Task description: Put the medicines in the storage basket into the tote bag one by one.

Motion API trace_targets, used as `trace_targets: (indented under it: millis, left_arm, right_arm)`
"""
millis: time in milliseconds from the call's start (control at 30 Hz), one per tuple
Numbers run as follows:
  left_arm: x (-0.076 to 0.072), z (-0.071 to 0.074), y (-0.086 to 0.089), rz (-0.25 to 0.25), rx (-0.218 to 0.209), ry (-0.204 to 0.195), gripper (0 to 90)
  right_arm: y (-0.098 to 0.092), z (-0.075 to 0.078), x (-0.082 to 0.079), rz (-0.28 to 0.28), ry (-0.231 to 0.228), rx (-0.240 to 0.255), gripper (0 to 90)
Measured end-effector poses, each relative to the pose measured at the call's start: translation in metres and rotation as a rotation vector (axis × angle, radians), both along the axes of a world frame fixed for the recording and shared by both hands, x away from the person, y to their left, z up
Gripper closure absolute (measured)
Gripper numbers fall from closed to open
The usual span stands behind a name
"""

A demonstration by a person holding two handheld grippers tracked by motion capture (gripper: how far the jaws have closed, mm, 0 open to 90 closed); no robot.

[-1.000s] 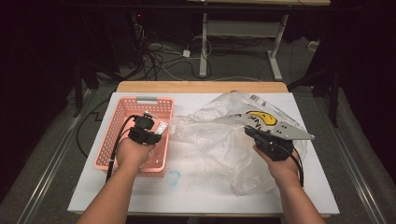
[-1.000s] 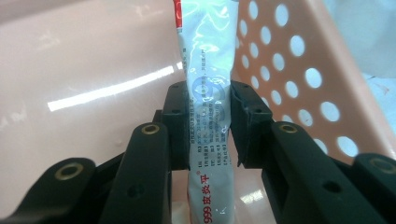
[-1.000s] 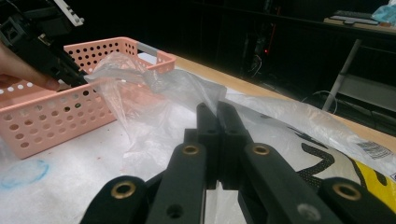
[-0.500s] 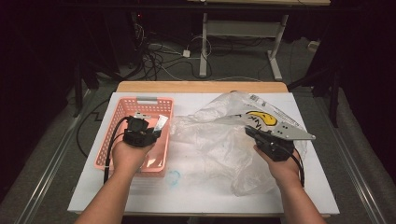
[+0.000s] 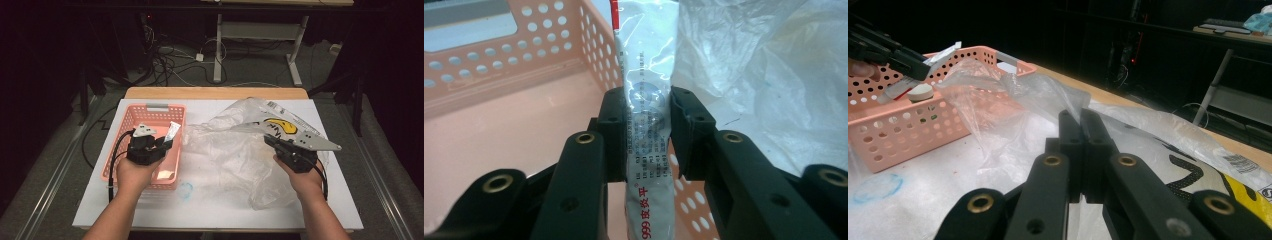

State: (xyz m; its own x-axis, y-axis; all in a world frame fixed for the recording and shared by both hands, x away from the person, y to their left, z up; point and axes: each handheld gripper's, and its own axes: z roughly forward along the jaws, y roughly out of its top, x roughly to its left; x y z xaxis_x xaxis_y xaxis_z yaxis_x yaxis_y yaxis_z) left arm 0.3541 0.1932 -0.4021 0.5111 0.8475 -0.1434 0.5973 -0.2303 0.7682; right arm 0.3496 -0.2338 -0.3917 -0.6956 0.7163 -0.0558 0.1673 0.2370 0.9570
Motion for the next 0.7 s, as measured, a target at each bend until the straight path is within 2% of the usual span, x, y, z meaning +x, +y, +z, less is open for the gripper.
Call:
trace_targets:
  millis: [367,700]
  left_arm:
    - [-0.015,0.009,-0.004,-0.02,-0.044,-0.066,68.4]
    - [-0.032,0.018,-0.02,-0.08,-0.073,-0.108,68.4]
  right_arm:
    - [0.0,0.002,-0.001,-0.001,-0.005,0.004,90.0]
    - [0.0,0.002,-0.002,-0.004,-0.004,0.002,90.0]
